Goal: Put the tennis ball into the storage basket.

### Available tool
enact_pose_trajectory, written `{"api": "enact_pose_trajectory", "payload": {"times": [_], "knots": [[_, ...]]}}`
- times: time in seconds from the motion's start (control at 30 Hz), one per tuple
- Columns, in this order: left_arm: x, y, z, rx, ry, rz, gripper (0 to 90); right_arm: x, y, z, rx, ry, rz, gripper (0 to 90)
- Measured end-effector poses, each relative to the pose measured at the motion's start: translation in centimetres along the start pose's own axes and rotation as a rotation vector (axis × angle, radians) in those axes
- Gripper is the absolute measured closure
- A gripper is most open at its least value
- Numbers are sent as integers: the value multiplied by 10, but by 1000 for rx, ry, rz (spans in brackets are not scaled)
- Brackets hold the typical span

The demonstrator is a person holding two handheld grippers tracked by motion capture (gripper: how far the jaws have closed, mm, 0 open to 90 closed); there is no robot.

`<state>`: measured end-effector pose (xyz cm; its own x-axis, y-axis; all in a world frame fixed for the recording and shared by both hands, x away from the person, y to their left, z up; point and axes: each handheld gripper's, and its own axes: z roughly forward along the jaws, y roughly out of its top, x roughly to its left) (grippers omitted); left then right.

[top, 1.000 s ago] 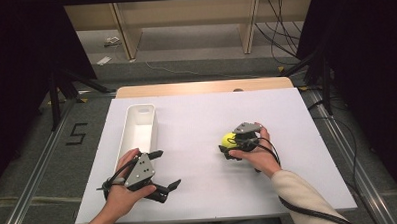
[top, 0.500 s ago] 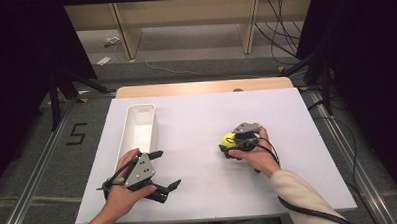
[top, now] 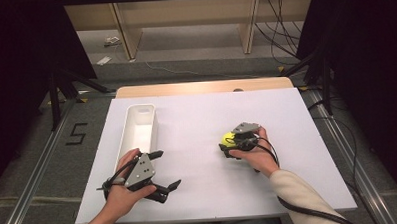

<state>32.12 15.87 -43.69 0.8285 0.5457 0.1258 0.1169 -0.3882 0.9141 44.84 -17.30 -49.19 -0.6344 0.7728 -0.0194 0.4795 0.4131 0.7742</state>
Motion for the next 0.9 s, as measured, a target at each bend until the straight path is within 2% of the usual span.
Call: {"api": "enact_pose_trajectory", "payload": {"times": [0.2,0.9], "knots": [[-1,0,0,-1,-1,0,0,0,0,0,-5,1,-10,258],[0,0,-1,-3,-3,2,0,2,7,-7,-45,16,1,261]]}}
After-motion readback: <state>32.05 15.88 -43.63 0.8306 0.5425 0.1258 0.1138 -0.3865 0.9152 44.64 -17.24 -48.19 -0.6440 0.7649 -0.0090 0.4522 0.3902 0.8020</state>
